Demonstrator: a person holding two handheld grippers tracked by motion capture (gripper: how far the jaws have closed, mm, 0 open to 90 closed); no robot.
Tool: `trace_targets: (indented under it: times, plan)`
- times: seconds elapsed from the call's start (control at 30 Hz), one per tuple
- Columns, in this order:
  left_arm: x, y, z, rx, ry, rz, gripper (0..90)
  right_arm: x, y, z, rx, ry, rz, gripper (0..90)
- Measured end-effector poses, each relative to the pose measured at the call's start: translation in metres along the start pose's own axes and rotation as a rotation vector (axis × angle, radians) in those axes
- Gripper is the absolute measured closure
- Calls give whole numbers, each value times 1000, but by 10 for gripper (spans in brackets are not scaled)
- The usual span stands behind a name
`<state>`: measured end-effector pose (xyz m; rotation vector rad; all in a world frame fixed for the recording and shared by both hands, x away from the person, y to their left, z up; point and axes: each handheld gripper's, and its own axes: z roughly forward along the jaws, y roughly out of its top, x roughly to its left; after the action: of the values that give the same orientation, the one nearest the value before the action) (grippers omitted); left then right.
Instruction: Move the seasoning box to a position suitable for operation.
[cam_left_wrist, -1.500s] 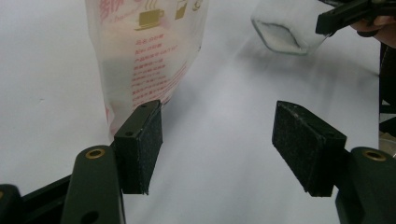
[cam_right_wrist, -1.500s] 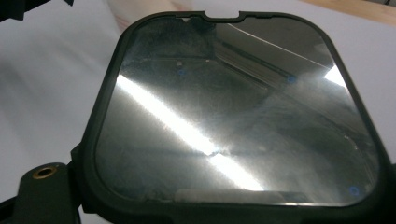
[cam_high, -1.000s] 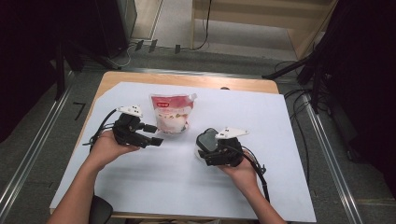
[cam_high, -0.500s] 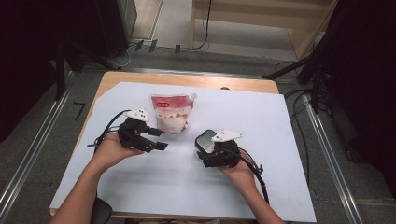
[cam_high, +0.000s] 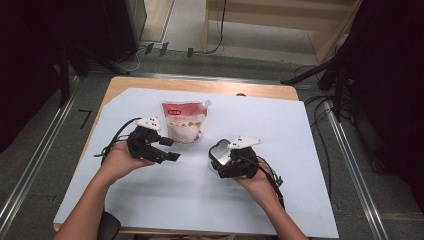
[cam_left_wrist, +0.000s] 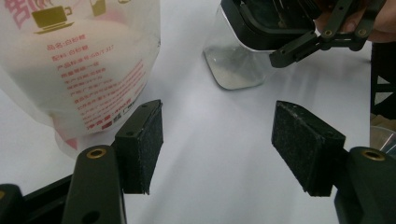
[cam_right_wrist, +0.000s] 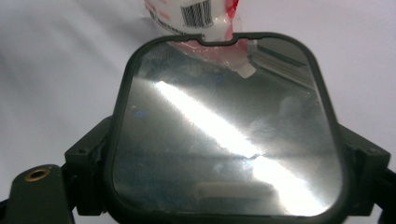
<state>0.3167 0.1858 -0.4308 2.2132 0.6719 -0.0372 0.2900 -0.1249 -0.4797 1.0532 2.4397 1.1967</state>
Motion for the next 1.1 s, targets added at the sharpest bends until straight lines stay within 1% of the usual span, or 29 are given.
trace_targets:
  times: [0.1,0.17,0.2,0.4,0.5,0.67,0.73,0.8,0.83,0.9,0.93,1.0,1.1]
  plan:
    - [-1,1,1,5,-4,-2,351,-2,2,-5,-6,13,17,133]
    - [-1,2,2,15,-7,3,351,-3,4,-10,-22,20,31,134]
    - [-1,2,3,22,-2,2,351,-3,5,-13,-30,25,40,136]
    - [-3,5,8,27,-13,11,351,-2,12,-31,-58,32,29,149]
    - [-4,7,9,29,-13,17,351,-2,13,-40,-68,36,37,163]
    - [-3,8,11,32,-21,22,351,-6,12,-54,-74,59,36,190]
    - [-3,9,12,30,-26,20,351,-8,11,-60,-76,52,41,218]
    - [-4,10,13,31,-24,24,351,-10,9,-66,-83,52,47,290]
    - [-4,10,14,31,-24,23,351,-10,8,-69,-85,53,46,308]
    - [-5,11,15,37,-25,31,351,-12,6,-74,-87,39,44,375]
    - [-5,11,16,38,-28,33,351,-13,4,-77,-87,35,41,392]
    - [-5,12,17,37,-33,31,351,-14,1,-81,-86,26,46,450]
    - [-5,13,20,35,-36,33,351,-16,-4,-86,-88,22,67,500]
